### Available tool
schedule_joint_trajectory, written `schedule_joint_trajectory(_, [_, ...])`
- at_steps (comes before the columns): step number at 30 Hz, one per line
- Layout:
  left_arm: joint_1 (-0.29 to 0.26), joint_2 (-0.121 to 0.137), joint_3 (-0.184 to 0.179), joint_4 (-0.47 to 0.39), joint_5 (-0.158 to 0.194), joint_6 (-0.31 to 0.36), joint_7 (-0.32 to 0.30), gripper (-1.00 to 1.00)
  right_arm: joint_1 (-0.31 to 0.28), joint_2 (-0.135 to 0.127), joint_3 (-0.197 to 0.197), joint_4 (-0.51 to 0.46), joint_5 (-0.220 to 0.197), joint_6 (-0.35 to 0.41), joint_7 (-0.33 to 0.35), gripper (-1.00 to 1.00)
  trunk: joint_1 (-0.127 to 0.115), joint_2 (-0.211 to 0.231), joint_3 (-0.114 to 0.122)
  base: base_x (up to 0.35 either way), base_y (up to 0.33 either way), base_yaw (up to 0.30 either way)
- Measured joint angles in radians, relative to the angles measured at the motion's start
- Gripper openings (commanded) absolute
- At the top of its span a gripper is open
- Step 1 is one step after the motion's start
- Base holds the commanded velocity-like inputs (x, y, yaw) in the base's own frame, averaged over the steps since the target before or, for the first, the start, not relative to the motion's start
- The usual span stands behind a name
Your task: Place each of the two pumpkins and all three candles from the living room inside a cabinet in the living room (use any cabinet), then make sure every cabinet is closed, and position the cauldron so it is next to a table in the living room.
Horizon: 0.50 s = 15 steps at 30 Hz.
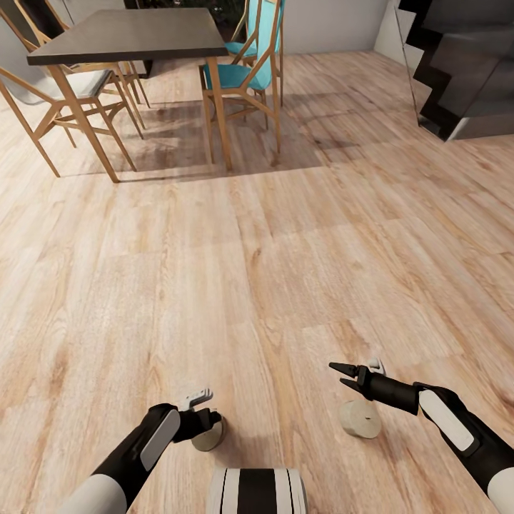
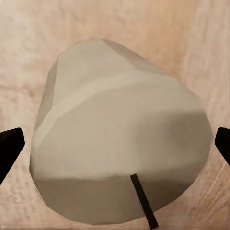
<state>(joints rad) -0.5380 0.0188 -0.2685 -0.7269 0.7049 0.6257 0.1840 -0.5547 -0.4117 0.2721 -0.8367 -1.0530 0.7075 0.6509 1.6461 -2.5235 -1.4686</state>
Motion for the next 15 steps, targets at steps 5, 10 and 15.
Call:
schedule_joint_trajectory(5, [0.000,0.000,0.002,0.028,0.011,-0.009,-0.001,1.00,0.000,0.000,0.000,0.000,0.000,0.000,-0.001,1.00,0.000,0.000,0.000,0.000,0.000,0.000])
schedule_joint_trajectory(10, [0.000,0.000,0.001,0.033,0.009,-0.030,0.000,1.00,0.000,0.000,0.000,0.000,0.000,0.000,-0.004,1.00,0.000,0.000,0.000,0.000,0.000,0.000])
schedule_joint_trajectory(15, [0.000,0.000,0.001,0.033,0.009,-0.032,0.000,1.00,0.000,0.000,0.000,0.000,0.000,0.000,-0.004,1.00,0.000,0.000,0.000,0.000,0.000,0.000])
